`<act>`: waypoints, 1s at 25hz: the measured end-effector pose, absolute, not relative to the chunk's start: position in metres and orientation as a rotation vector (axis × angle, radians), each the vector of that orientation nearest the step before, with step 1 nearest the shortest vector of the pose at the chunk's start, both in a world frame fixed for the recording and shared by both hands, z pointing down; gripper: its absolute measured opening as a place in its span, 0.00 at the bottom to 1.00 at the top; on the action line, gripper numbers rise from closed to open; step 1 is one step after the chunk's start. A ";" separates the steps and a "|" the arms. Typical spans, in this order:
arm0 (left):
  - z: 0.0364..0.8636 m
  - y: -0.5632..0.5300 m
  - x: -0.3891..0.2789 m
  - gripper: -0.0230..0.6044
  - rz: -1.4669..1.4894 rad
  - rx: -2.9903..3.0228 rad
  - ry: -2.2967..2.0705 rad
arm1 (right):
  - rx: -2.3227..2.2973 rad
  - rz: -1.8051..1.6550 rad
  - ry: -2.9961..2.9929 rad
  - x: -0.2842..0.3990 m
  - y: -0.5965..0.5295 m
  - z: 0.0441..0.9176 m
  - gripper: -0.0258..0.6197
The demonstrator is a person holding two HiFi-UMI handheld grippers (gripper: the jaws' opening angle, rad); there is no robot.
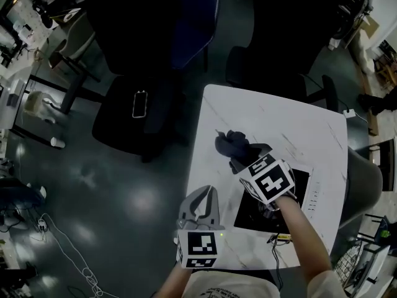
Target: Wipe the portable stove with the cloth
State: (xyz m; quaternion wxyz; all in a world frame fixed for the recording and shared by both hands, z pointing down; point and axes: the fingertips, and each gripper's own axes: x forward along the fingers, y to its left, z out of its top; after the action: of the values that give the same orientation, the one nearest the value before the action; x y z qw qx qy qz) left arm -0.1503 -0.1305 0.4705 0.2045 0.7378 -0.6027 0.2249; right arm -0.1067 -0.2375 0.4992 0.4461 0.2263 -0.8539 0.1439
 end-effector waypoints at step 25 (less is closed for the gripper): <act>0.471 -0.143 -0.118 0.07 0.658 2.074 -1.659 | 0.688 0.392 -2.029 -0.012 -0.273 0.502 0.24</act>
State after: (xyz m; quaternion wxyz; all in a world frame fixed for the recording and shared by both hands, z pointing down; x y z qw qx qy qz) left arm -0.1181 -0.1430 0.4708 0.2015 0.7425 -0.5938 0.2354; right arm -0.0124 -0.2726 0.5019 0.4633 0.2800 -0.8256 0.1593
